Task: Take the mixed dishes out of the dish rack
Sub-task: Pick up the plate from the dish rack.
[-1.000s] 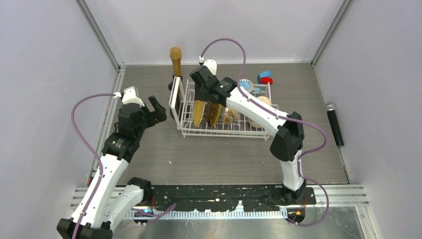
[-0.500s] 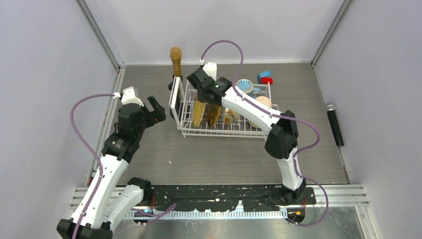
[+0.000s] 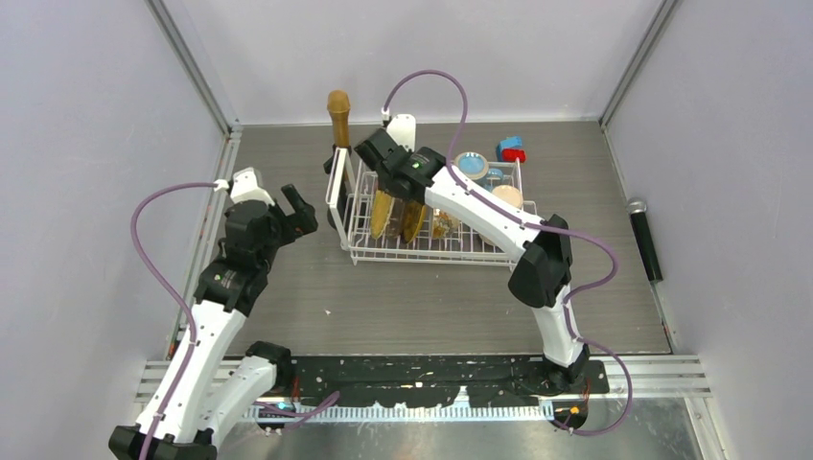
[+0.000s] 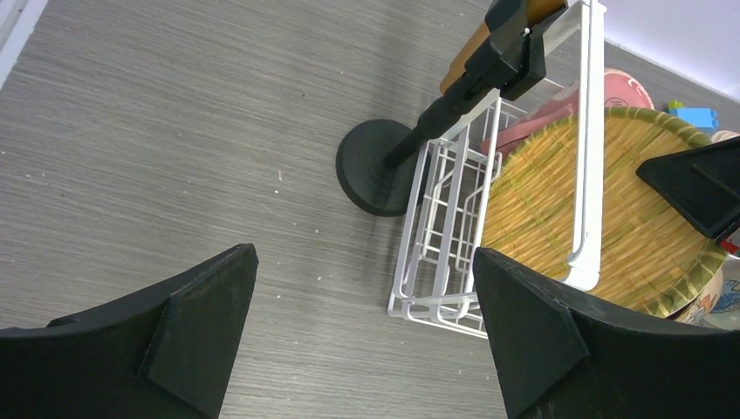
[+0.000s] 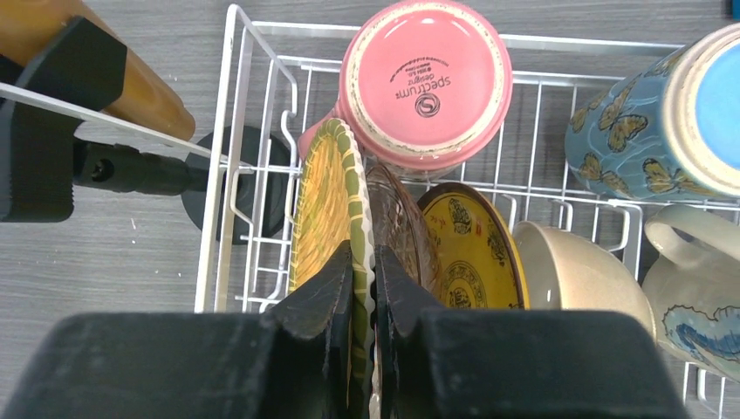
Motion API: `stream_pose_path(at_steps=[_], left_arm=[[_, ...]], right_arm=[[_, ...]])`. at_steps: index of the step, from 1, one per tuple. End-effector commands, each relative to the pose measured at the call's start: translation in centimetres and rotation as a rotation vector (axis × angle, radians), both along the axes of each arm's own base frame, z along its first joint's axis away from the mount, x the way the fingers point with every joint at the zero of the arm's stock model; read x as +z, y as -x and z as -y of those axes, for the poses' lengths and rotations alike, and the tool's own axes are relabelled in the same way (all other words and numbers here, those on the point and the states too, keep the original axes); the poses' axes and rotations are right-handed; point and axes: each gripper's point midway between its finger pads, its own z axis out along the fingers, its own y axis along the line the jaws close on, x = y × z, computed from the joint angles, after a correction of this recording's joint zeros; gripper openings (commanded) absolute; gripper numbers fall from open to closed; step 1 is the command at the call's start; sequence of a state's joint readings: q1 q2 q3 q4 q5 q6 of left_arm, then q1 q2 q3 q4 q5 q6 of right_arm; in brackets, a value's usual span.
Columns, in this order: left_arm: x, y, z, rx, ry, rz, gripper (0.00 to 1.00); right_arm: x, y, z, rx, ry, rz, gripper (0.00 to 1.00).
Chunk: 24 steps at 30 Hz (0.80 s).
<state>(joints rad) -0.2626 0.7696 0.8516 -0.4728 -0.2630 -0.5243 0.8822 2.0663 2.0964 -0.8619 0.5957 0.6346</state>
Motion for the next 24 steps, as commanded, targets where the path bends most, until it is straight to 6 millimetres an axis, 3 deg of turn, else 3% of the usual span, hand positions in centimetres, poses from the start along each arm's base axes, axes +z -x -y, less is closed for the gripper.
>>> stream_pose_path(at_steps=[1, 8, 13, 14, 15, 16, 17, 21, 24], left_arm=[[1.3, -0.1, -0.4, 0.029, 0.013, 0.051, 0.99], [2.2, 0.1, -0.4, 0.033, 0.029, 0.069, 0.99], [3.7, 0.4, 0.5, -0.015, 0.065, 0.105, 0.99], [4.1, 0.4, 0.9, -0.037, 0.078, 0.117, 0.99], [4.6, 0.6, 1.4, -0.063, 0.093, 0.133, 0.99], [5.1, 0.7, 1.9, -0.091, 0.111, 0.145, 0.99], [5.7, 1.0, 2.5, -0.118, 0.134, 0.163, 0.99], [8.8, 2.5, 5.9, -0.304, 0.256, 0.252, 0.99], [11.4, 4.5, 8.6, -0.477, 0.358, 0.327, 0.99]], right_arm=[[8.6, -0.7, 0.5, -0.050, -0.120, 0.192, 0.01], [11.1, 0.6, 4.1, -0.071, -0.069, 0.270, 0.00], [14.6, 3.1, 5.7, 0.000, -0.229, 0.381, 0.00], [13.4, 3.7, 5.4, 0.041, -0.238, 0.363, 0.00], [16.3, 4.5, 5.8, 0.054, -0.326, 0.425, 0.01], [15.3, 5.2, 5.5, 0.100, -0.343, 0.409, 0.01], [17.8, 6.1, 6.0, 0.119, -0.421, 0.464, 0.00], [20.6, 9.6, 5.9, 0.256, -0.616, 0.519, 0.01], [21.7, 12.0, 5.8, 0.339, -0.738, 0.523, 0.00]])
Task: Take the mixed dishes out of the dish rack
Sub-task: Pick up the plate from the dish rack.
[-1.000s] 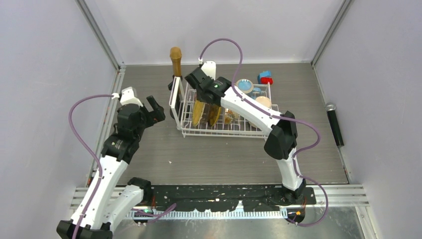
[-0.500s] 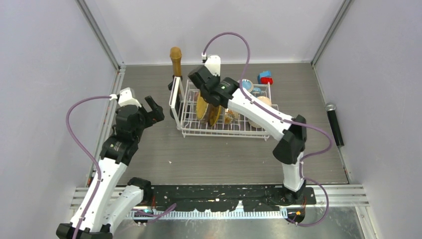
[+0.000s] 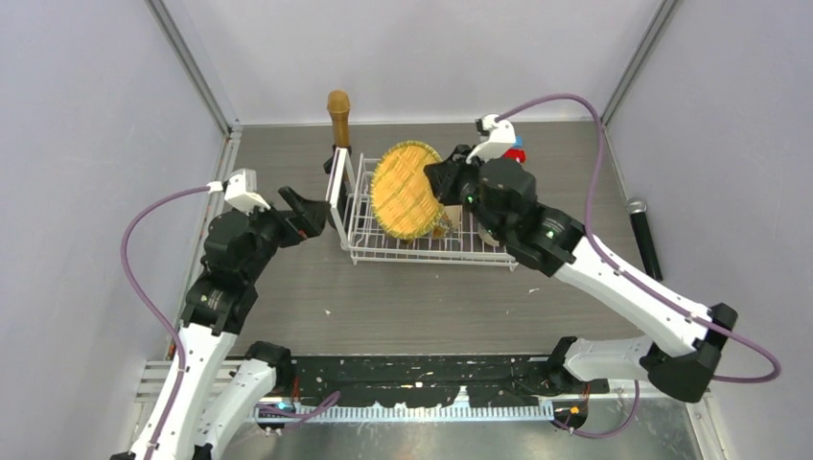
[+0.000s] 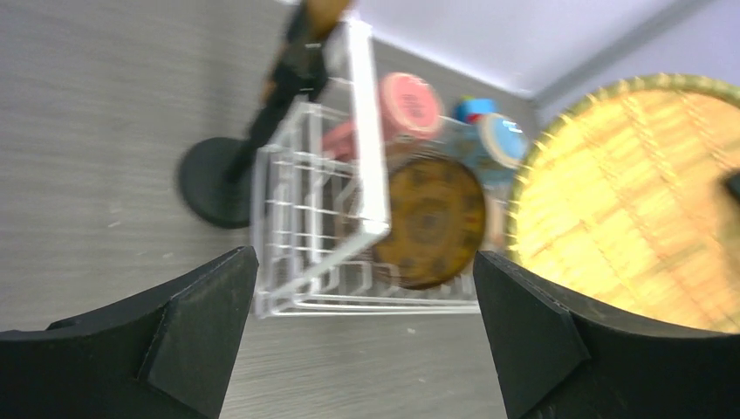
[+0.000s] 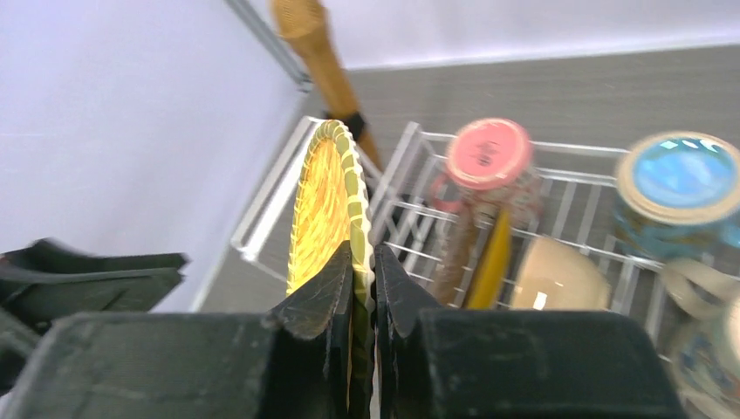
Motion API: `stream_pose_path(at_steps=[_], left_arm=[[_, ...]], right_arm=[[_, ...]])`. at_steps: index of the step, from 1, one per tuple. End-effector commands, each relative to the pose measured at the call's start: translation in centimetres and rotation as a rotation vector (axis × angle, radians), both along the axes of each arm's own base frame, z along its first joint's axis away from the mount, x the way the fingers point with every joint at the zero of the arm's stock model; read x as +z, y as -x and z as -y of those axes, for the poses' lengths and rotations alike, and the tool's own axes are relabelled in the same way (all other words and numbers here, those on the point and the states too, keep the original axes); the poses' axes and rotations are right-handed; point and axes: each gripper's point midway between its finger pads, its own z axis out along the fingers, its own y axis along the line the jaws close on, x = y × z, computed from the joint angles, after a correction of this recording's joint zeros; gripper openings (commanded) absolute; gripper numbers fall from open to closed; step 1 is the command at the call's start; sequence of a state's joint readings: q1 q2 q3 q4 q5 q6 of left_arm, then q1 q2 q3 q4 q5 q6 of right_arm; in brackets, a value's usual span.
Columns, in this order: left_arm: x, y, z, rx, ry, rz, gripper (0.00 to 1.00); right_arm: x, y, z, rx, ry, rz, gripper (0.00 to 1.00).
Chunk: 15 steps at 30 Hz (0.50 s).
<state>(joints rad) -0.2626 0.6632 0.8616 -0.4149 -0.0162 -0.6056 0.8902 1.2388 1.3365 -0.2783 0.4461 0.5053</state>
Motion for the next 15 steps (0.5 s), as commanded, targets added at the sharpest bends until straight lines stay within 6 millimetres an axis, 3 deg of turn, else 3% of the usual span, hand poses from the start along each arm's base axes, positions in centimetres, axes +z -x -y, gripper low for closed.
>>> stream_pose_path(at_steps=[1, 8, 15], left_arm=[[7.4, 3.0, 4.8, -0.289, 0.189, 0.213, 0.99], [10.4, 5.4, 7.2, -0.457, 0.334, 0.279, 0.93], [10.1, 5.0, 8.4, -0.517, 0.383, 0.219, 0.75]], right_arm=[[7.5, 3.0, -1.9, 0.187, -0.322, 0.153, 0.00], [8.3, 4.9, -3.4, 0.316, -0.436, 0.141, 0.00], [9.7, 5.7, -4.0, 0.375, -0.551, 0.164, 0.00]])
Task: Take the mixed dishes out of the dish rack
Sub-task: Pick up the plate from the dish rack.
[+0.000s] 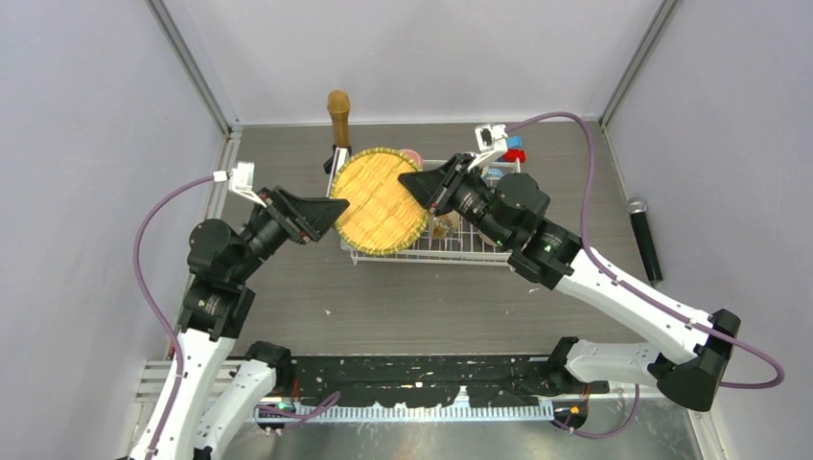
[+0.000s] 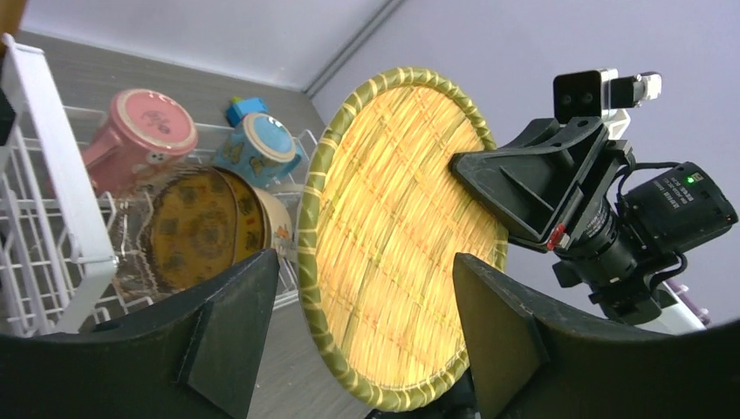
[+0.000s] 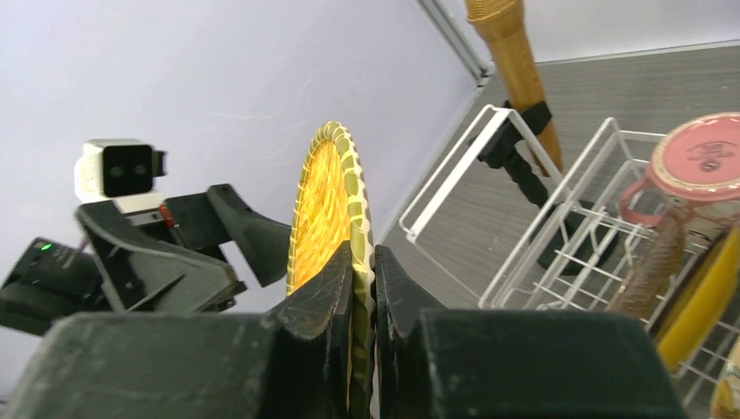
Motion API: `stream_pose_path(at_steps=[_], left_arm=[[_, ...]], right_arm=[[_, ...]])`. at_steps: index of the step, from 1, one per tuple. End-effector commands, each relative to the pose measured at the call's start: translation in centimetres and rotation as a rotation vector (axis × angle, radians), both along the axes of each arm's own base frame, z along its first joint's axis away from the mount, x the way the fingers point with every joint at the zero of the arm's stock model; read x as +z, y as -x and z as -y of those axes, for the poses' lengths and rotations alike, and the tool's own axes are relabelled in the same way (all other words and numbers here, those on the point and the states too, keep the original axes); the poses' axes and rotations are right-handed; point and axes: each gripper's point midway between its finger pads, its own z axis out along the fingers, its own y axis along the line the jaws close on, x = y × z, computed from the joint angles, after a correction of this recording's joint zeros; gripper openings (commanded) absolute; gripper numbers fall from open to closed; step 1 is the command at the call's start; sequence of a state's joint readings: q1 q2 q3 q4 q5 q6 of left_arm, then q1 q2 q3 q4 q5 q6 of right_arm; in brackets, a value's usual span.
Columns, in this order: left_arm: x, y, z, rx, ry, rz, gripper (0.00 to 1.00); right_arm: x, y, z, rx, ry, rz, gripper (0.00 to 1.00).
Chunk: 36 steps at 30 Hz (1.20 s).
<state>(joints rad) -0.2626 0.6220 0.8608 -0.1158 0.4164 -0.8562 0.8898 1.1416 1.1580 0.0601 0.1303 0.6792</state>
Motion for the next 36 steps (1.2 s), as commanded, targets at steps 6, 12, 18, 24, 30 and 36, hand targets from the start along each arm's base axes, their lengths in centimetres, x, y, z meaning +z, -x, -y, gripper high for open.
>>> stream_pose_path(at_steps=[6, 12, 18, 24, 30, 36], left_arm=[[1.0, 0.2, 1.3, -0.084, 0.062, 0.006, 0.61], [1.6, 0.2, 1.3, -0.086, 0.097, 0.042, 0.38], [1.9, 0.2, 1.5, -0.104, 0.122, 0.047, 0.06], [1.7, -0.6, 0.6, -0.028, 0.140, 0.032, 0.00], [2.3, -0.5, -1.2, 0.080, 0.166, 0.072, 0.00], [1.6, -1.3, -4.0, 0.262, 0.161, 0.032, 0.00]], right_arm=[[6.4, 1.6, 0.6, 0.057, -0.253, 0.113, 0.00], [6.0, 1.2, 0.5, 0.056, -0.268, 0.102, 0.00], [6.0, 0.5, 0.0, 0.073, -0.301, 0.091, 0.00], [3.8, -2.3, 0.9, -0.050, -0.227, 0.012, 0.67], [1.4, -4.7, 3.3, -0.222, -0.162, -0.042, 0.95], [-0.6, -6.1, 5.6, -0.375, -0.073, -0.070, 1.00]])
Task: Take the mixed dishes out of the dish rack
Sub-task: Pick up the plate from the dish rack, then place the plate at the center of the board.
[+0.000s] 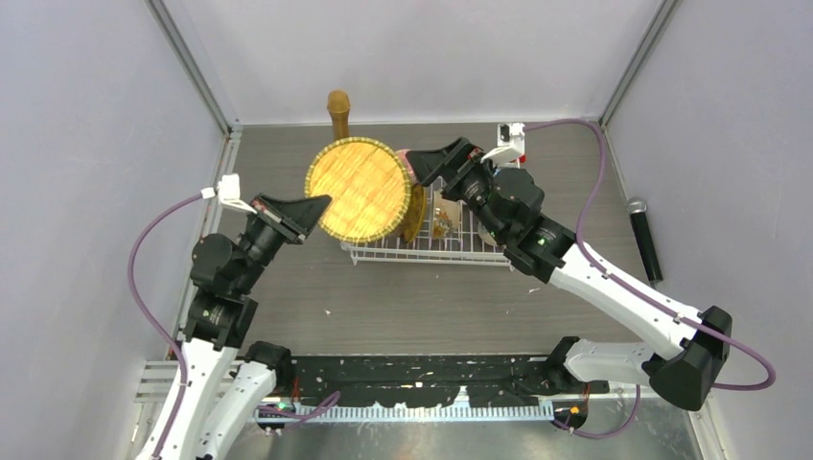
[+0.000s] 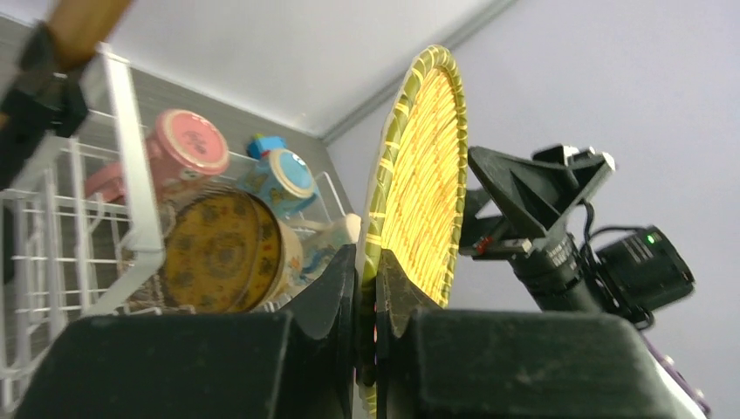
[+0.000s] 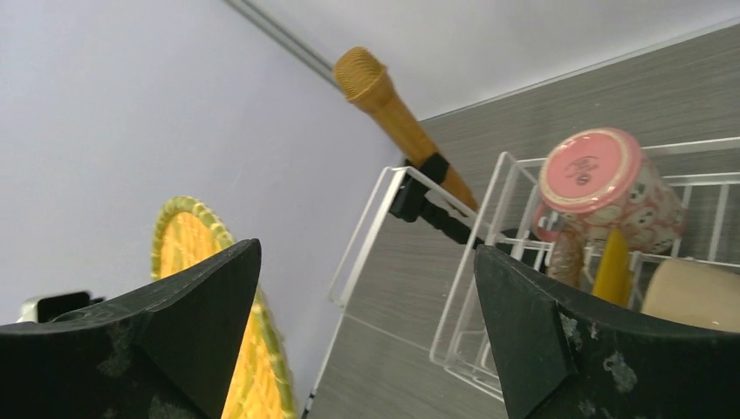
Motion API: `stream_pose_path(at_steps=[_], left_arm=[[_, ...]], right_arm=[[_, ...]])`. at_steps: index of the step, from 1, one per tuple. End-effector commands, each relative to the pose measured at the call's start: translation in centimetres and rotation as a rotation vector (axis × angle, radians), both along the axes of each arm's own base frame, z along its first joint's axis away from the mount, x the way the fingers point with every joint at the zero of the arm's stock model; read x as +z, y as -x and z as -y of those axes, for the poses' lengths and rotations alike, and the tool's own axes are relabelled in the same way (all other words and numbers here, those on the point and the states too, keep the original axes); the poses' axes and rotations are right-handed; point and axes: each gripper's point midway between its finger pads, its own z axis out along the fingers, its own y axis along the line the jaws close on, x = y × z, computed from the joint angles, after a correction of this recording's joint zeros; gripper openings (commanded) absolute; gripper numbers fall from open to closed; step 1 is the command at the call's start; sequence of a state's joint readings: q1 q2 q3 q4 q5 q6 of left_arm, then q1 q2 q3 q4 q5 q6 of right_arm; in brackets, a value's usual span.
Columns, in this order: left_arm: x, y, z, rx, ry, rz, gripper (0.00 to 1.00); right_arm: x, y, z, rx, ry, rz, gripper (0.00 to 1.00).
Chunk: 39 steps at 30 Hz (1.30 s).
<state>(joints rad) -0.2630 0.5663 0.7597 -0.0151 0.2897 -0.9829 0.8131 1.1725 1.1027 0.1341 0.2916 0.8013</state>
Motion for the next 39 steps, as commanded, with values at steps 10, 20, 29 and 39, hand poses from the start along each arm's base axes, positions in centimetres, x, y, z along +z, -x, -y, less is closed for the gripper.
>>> stream_pose_path(at_steps=[10, 20, 29, 39], left_arm=[[1.1, -1.0, -12.9, 0.728, 0.010, -0.083, 0.00], [-2.9, -2.1, -18.6, 1.086, -0.057, -0.199, 0.00], [-10.5, -4.0, -20.6, 1.273, -0.152, -0.386, 0.00], [-20.9, -6.0, -23.3, 1.233, 0.030, -0.593, 0.00]], right_arm=[[-1.0, -1.7, 4.6, -0.237, 0.127, -0.013, 1.00], [-2.2, -1.7, 4.6, -0.229, 0.225, -0.030, 1.00], [-3.7, -1.8, 4.8, -0.233, 0.273, -0.054, 1.00], [-4.8, -1.5, 4.9, -0.218, 0.314, -0.061, 1.00]])
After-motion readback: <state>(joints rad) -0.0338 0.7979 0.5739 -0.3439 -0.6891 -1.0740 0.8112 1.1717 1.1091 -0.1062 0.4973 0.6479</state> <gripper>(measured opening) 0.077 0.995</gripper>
